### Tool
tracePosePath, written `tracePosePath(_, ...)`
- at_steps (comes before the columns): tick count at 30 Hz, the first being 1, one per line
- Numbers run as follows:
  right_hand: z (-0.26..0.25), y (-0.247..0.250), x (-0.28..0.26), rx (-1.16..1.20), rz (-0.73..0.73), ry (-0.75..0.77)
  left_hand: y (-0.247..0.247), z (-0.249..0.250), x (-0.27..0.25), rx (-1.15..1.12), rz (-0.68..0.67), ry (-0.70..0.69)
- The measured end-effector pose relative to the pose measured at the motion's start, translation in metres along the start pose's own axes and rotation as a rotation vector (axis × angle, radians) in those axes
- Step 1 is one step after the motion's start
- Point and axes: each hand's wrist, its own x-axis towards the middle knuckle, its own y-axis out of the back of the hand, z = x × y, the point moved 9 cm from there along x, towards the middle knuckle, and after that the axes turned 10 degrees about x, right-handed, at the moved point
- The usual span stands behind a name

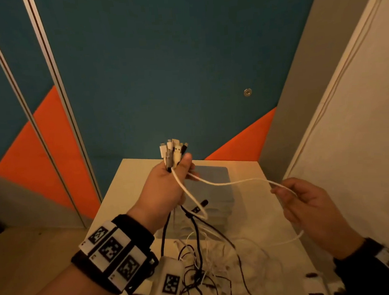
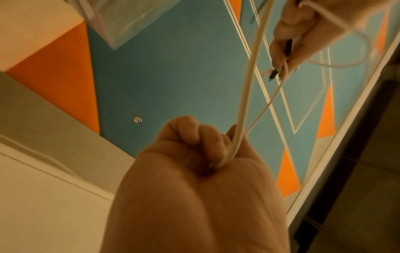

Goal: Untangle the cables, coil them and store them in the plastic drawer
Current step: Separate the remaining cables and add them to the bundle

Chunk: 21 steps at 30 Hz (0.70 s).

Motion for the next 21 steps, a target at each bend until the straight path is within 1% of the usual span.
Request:
tracePosePath(2,-0.002,-0.002,-0.004,0.021,-0.007,-0.01,-0.004,-0.003,0.0,0.03,-0.019,-0.004)
tracePosePath(4,-0.003,-0.013,-0.007,0.065,-0.042,-0.009,-0.016,-0.005,-0.002,0.083,-0.077,-0.023)
tracePosePath(6,-0.002,-0.026,-0.005,0.082,-0.072,-0.015,-0.035,-0.007,-0.009,0.189,-0.178,-0.039)
tracePosePath(8,-0.006,-0.035,-0.001,0.146,-0.057,-0.015,-0.056,-0.007,-0.018,0.342,-0.304,-0.074)
tracePosePath(10,-0.015,-0.044,0.005,0.223,-0.043,0.016,-0.076,-0.01,-0.027,0.458,-0.429,-0.118)
tracePosePath(12,-0.029,-0.056,0.011,0.268,-0.069,0.068,-0.09,-0.018,-0.036,0.506,-0.526,-0.105)
tracePosePath(14,-0.04,-0.068,0.015,0.302,-0.109,0.111,-0.099,-0.03,-0.042,0.5,-0.586,-0.052)
tracePosePath(15,-0.044,-0.074,0.016,0.303,-0.127,0.129,-0.103,-0.032,-0.046,0.487,-0.613,-0.047)
tracePosePath(17,-0.05,-0.081,0.017,0.273,-0.144,0.155,-0.106,-0.034,-0.049,0.481,-0.632,-0.054)
tracePosePath(20,-0.054,-0.082,0.017,0.156,-0.147,0.213,-0.1,-0.029,-0.042,0.484,-0.579,-0.088)
tracePosePath(21,-0.05,-0.079,0.018,0.126,-0.131,0.222,-0.095,-0.024,-0.039,0.466,-0.543,-0.109)
